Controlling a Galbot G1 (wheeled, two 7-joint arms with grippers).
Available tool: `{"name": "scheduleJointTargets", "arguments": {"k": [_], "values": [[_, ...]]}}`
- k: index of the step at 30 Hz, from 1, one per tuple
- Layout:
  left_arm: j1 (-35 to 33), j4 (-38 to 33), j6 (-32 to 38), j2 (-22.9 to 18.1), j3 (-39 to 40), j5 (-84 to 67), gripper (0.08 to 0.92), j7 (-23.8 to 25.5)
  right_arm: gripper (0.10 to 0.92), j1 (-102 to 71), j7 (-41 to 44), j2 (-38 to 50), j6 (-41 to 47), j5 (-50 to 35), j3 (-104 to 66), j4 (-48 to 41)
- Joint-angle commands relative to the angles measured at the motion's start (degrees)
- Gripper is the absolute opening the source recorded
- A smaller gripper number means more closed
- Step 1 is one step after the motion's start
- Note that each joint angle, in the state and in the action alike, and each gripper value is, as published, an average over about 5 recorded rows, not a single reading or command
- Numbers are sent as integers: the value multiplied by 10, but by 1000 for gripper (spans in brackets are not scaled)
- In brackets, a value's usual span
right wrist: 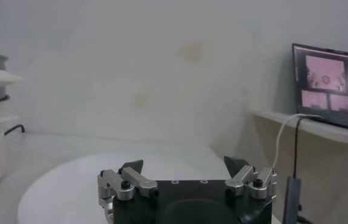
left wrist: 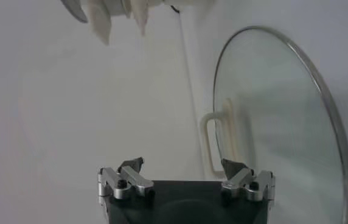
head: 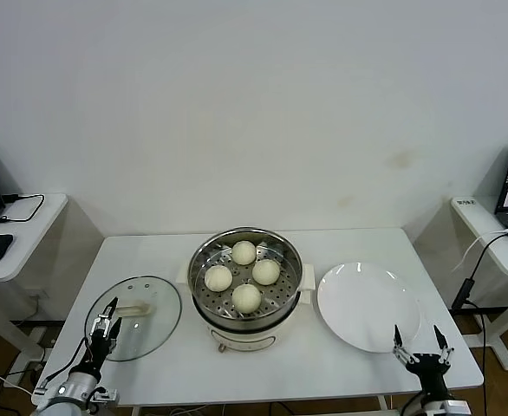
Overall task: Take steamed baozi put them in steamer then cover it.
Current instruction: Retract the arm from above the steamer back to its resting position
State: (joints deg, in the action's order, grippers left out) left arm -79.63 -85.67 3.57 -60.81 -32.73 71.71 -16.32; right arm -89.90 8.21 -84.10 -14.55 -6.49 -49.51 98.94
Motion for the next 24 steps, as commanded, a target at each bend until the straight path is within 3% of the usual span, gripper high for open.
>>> {"name": "scheduleJointTargets", "arguments": {"k": [1, 24], "values": [[54, 43, 5, 2, 12, 16, 823, -4, 823, -17, -1, -15, -4, 9, -12, 2], [133, 130, 32, -12, 39, -45, 823, 7, 823, -18, -4, -24, -9, 24, -9, -8]]}}
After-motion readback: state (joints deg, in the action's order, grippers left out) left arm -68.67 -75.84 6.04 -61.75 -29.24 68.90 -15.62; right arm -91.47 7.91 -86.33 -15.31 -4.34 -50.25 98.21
